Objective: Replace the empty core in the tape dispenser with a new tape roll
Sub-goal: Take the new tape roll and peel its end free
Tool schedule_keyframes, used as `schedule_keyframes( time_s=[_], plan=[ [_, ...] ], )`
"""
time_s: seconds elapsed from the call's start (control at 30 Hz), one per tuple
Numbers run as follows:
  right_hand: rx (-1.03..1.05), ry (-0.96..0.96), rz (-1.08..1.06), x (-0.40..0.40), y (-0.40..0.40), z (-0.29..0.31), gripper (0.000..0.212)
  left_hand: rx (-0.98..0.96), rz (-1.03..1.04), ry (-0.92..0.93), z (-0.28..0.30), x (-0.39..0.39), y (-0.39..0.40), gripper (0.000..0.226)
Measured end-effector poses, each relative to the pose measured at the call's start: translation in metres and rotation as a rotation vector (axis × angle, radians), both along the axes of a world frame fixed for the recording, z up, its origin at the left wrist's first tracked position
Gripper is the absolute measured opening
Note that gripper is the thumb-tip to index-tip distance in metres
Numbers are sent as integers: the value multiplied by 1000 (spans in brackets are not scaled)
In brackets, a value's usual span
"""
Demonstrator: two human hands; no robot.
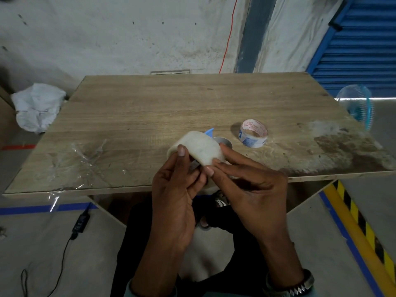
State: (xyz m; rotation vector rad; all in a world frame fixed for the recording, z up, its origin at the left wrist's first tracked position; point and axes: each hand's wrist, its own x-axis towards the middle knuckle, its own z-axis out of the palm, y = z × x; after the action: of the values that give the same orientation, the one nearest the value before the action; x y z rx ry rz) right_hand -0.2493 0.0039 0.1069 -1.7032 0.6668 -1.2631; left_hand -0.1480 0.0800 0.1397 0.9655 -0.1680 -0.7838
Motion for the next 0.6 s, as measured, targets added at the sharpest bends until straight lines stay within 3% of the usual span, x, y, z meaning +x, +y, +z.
schedule_keyframes(
  time_s=[0.23,0.4,0.6],
  plan=[
    [-115,46,-67,5,6,-2,22,-13,24,37,-5,6,1,29],
    [-69,-4,-121,12,15,-4,23,-21,29,51,-9,8,0,30],
    [11,-44,-158,20,28,5,49,-75,7,67,-13,11,1,27]
  ],
)
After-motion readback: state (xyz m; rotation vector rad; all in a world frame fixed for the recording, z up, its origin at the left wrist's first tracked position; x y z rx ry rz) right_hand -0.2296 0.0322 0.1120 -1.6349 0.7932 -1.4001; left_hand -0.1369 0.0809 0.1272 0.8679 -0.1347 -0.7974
